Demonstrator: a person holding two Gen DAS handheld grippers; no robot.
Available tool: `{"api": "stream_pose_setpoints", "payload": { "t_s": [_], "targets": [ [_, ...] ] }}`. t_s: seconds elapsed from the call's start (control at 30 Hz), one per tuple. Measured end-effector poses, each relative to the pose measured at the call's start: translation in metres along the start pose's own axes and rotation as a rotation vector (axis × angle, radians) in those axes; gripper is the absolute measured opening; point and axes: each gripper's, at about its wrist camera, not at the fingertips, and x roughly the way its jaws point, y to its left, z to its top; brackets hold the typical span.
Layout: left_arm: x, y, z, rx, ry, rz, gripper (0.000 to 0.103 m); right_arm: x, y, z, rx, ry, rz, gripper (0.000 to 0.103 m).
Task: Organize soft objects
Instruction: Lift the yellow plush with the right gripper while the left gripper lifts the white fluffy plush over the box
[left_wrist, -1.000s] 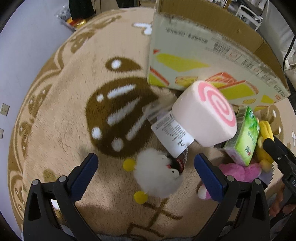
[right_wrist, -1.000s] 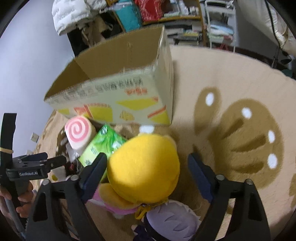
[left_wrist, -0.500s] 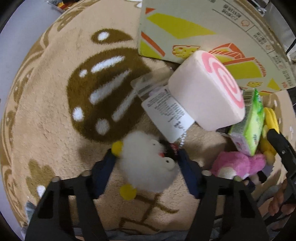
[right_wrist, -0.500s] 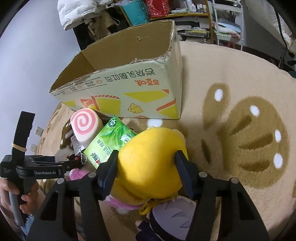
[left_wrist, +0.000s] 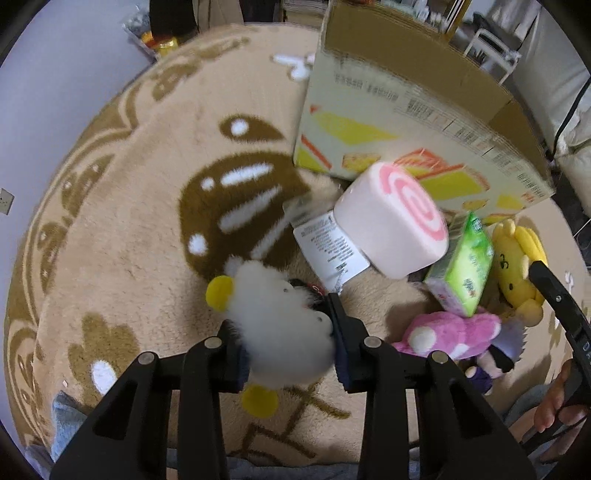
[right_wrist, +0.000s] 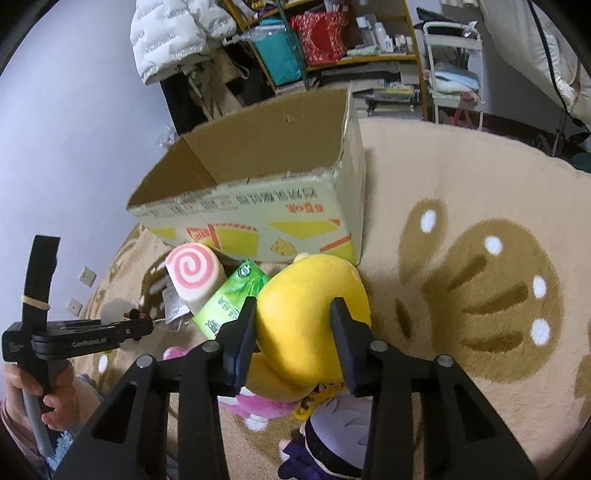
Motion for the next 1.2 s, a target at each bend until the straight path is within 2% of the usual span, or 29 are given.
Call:
{"api": "stream_pose_setpoints", "payload": {
  "t_s": [0.2,0.3,0.47,0.63,0.83,1.2],
  "targets": [
    [-0.030,0.002,-0.001,0.019,-0.135,-0.038,0.034,-0.025,0.007,0.001,-0.011,-0.090,0.014,0.039],
    [-0.055,-0.003,-0.022,0.044,-0.193,-0.047,0.034,-0.035,0.011,0.002,-0.023,-0.134,0.014,0.039],
    [-0.082,-0.016,-0.033,0.066,-0.284,-0.071,0.034,-0.051,0.017,0.004,-0.046,-0.206,0.016,0.039],
    [-0.100,-0.020,-0.037,0.059,-0.369,-0.070,0.034,-0.062,0.026,0.010,-0.079,-0.260,0.019,0.038],
    [-0.126,-0.020,-0.038,0.057,-0.493,-0.032,0.034,-0.077,0.038,0.013,-0.120,-0.327,0.024,0.038],
    [-0.166,-0.024,-0.026,0.078,-0.647,0.001,0.034,-0.099,0.059,0.028,-0.190,-0.404,0.036,0.037]
  ]
}}
